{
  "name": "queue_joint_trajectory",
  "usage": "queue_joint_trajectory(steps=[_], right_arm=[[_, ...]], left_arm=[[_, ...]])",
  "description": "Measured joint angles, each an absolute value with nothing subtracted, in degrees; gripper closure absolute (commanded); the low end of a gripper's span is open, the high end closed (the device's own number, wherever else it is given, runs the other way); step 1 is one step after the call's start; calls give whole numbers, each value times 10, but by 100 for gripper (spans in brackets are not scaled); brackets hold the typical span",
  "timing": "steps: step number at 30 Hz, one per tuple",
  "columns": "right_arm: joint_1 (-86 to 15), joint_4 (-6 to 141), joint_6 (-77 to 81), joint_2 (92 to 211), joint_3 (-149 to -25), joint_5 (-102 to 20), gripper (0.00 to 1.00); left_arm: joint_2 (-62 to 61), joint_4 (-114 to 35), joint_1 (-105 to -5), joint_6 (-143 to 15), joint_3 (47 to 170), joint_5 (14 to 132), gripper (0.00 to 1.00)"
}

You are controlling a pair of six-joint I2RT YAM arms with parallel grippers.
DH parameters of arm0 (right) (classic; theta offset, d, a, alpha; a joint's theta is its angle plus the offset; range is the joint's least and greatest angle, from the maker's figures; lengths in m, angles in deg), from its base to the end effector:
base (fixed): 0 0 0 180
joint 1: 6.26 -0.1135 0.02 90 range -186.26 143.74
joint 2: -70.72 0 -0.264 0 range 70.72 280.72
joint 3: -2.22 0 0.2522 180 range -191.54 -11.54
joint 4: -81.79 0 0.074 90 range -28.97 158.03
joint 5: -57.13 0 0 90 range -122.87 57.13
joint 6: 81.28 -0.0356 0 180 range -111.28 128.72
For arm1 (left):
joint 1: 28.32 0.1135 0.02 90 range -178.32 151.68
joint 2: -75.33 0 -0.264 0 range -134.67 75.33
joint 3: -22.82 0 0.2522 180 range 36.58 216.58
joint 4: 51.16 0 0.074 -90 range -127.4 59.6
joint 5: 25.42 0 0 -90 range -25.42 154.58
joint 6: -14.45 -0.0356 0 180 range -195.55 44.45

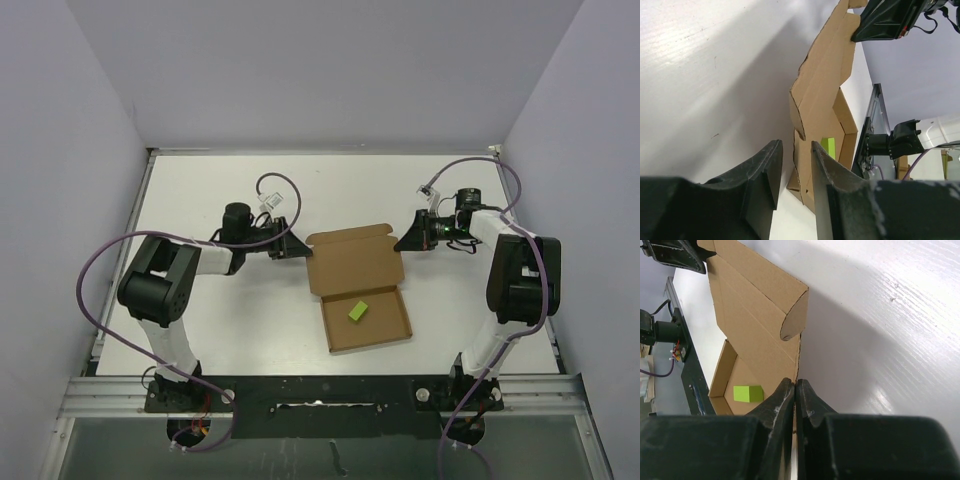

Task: Fold the paper box

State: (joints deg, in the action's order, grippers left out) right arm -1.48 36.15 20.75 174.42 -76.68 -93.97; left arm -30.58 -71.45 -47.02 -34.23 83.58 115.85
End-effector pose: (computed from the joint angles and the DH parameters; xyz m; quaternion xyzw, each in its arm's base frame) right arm 0.3434 0.0026 0.1783 -0.1398 0.8415 0.4741 0.2179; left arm 0.3298 -0.1410 0.1481 0.0794 0.7907 -0.5585 0.2379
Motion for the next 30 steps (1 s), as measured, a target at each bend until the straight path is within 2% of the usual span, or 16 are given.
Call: queue_joint_trajectory(steps=[3, 5, 6, 13, 17, 30], right_arm=[[-15, 362, 207, 1743, -767, -940, 100], [-15, 362, 207, 1743, -767, -940, 100], [-15, 362, 208, 1743, -767, -940, 100], [-21, 364, 213, 1741, -767, -931, 100], [-48, 380, 216, 1718, -767, -871, 100], [-120, 618, 187, 1613, -710, -643, 100]], left_arm=[[-308, -698, -471, -343, 840, 1159, 84], [-309, -695, -472, -343, 844, 1160, 97], [-311, -694, -473, -343, 846, 1161, 100], [-314, -697, -473, -338, 849, 1166, 100], [-313, -686, -477, -353, 854, 1136, 100], [-263, -608, -557, -531, 952, 813, 100]])
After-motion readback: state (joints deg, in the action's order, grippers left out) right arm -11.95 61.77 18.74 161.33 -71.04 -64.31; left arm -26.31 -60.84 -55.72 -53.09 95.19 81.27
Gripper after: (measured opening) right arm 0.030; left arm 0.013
